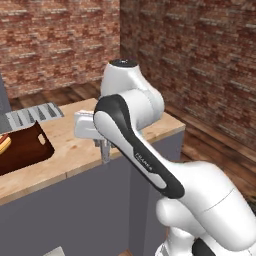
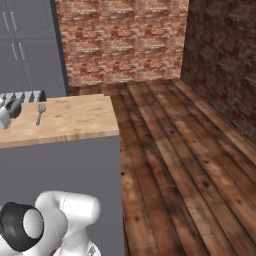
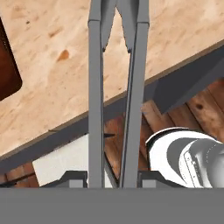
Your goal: Take the tongs from the drawer on the left and place them on the dining counter next to the tray containing the hot dog.
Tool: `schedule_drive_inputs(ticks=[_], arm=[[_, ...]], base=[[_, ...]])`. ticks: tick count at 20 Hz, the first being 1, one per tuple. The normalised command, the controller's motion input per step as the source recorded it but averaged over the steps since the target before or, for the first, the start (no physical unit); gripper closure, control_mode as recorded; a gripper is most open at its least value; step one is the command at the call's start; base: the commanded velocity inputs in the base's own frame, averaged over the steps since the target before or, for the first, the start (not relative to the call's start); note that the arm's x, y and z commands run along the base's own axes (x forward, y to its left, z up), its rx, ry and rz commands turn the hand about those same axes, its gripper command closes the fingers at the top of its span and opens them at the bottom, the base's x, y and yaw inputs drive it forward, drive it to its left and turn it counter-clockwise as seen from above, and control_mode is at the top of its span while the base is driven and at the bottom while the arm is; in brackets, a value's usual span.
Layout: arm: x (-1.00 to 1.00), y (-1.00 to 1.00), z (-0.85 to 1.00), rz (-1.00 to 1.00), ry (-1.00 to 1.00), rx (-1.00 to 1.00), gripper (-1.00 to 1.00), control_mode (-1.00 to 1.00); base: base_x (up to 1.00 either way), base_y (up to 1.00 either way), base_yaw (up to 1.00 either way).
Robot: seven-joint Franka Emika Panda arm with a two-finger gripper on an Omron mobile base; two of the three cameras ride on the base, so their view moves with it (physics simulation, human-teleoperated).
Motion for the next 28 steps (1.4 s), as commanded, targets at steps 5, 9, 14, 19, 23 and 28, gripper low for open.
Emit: schedule_drive_inputs(ticks=[5,9,14,19,23,28], arm=[[0.08,0.0,-0.08,0.22,0.06,-0.06,1.0,-1.0],[0.04,-0.08,-0.07,0.16,-0.01,0.01,1.0,-1.0],[0.15,-0.06,-0.26,0.36,0.0,0.01,1.0,-1.0],[0.19,-0.05,-0.4,0.37,-0.03,0.25,1.0,-1.0],[0.17,0.0,-0.16,0.19,-0.03,0.31,1.0,-1.0],[0.52,0.34,0.0,-0.02,0.0,-0.02,1.0,-1.0]], base=[[0.0,0.0,0.0],[0.0,0.0,0.0],[0.0,0.0,0.0],[0.0,0.0,0.0],[0.0,0.0,0.0],[0.0,0.0,0.0]])
